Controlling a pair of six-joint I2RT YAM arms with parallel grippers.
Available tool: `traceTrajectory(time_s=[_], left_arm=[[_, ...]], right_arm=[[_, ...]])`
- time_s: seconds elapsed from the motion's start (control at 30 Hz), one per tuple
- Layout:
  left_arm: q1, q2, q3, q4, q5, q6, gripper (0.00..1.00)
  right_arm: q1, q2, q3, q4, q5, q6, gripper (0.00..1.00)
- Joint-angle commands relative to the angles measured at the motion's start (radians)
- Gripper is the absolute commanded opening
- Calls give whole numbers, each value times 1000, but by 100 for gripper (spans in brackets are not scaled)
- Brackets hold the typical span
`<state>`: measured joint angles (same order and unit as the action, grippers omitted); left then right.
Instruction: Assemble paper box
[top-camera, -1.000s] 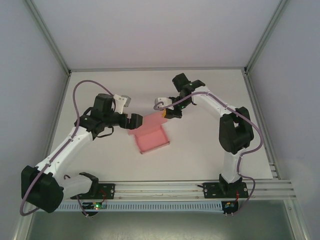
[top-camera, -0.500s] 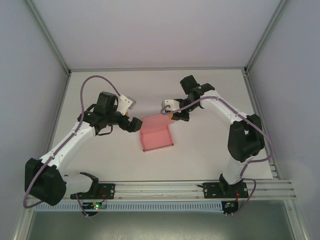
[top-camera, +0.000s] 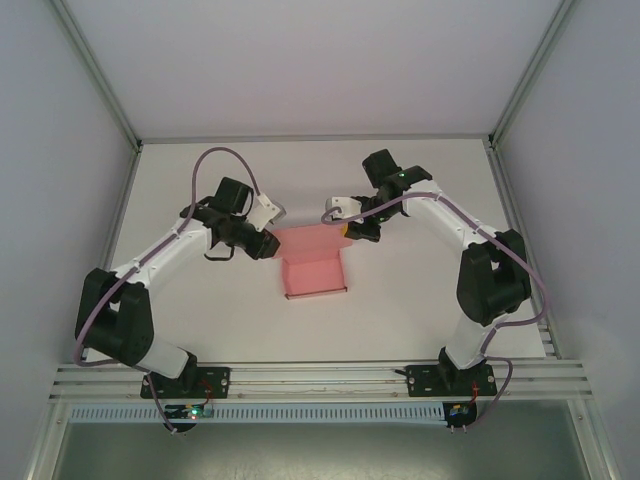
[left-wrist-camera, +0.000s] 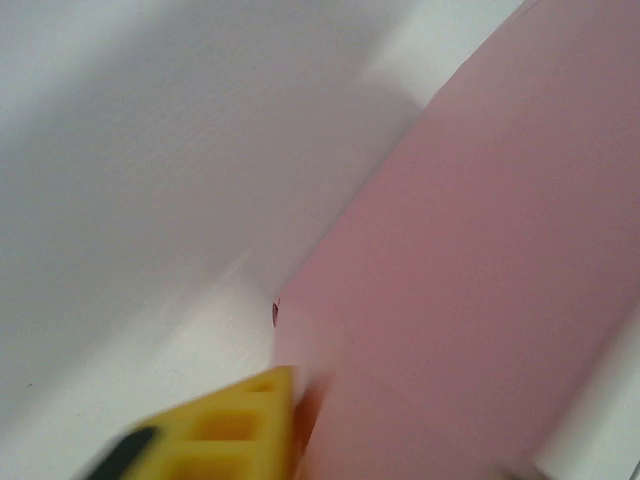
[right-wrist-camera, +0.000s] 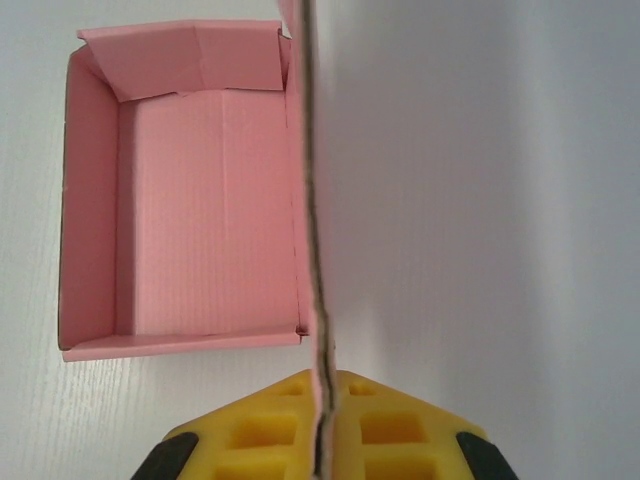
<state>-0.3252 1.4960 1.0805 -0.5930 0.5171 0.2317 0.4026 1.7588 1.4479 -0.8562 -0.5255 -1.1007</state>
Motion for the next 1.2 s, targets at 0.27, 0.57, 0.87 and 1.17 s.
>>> traceTrajectory(time_s=[0.27,0.57,0.87,1.17], left_arm=[[-46,-36,53,191,-376,-388,0],[-110,9,59,363,-559,-751,0],[-155,85,33,512,-578,-862,0],[-156,98,-112,704,-517,-754,0]], right_arm=[[40,-76,-87,387,339,672,0],[190,-136,-264,818,721,1581,0],[278,-54,-340,1071,848,1871,0],[312,5,-463,1310,931,1764,0]])
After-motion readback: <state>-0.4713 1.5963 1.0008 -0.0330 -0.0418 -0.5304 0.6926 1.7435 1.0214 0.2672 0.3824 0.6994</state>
